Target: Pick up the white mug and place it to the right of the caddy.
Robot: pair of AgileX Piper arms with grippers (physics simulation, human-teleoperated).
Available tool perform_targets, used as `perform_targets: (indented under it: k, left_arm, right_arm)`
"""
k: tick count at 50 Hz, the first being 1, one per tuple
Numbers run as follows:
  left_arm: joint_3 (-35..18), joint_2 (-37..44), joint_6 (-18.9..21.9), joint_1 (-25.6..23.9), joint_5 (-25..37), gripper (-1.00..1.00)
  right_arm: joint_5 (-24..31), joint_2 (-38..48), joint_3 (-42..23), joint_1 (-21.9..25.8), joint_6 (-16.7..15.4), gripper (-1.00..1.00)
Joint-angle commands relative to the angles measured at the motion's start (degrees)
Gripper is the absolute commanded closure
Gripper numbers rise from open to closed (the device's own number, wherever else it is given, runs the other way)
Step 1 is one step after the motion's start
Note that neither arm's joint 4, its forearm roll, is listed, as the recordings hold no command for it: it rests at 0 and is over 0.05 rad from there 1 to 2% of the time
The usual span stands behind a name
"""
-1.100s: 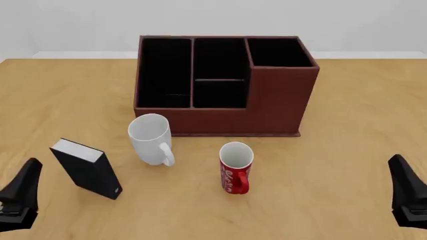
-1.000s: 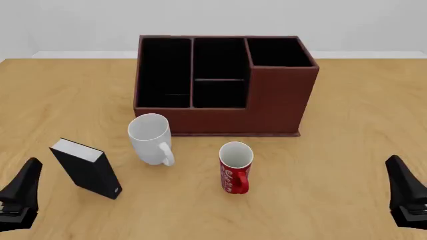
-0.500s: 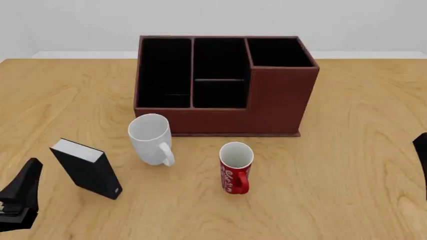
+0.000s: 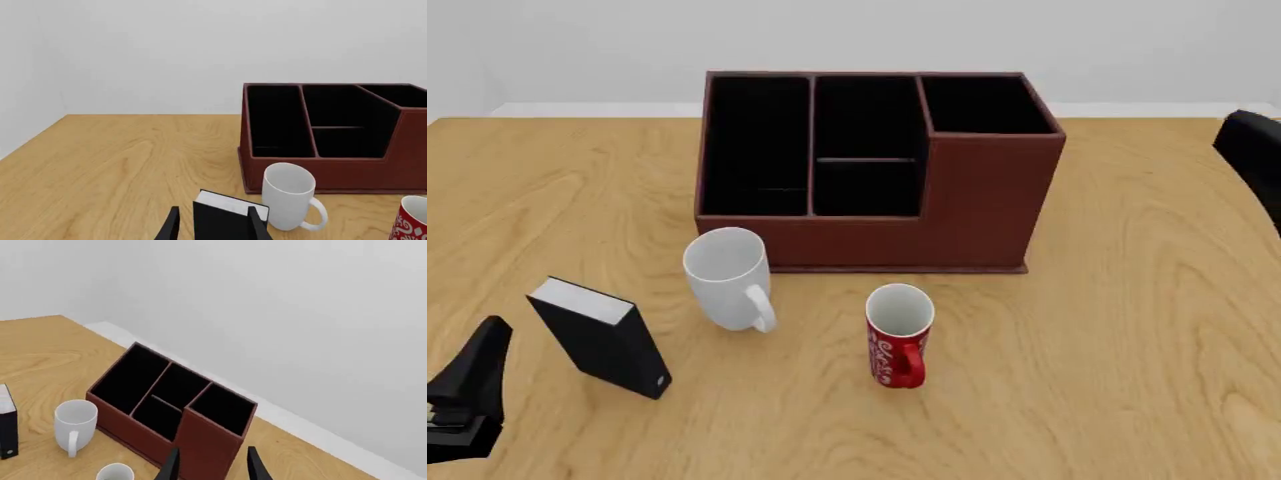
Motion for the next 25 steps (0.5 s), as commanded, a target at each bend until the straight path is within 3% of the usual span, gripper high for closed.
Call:
perform_targets:
  k: [1, 4, 25]
  left_arm:
    - [0.00, 0.00, 0.00, 0.00, 0.00, -1.00]
    - [0.00, 0.00, 0.00, 0.00, 0.00, -1.00]
    - [0.00, 0.00, 0.00, 0.00, 0.00, -1.00]
  right_arm:
    - [2.67, 14.68, -10.63, 7.60, -5.85, -1.00]
    - [3.56, 17.13, -12.13, 7.86, -7.96, -1.00]
    - [9.09, 33.04, -22.85, 14.74, -7.20, -1.00]
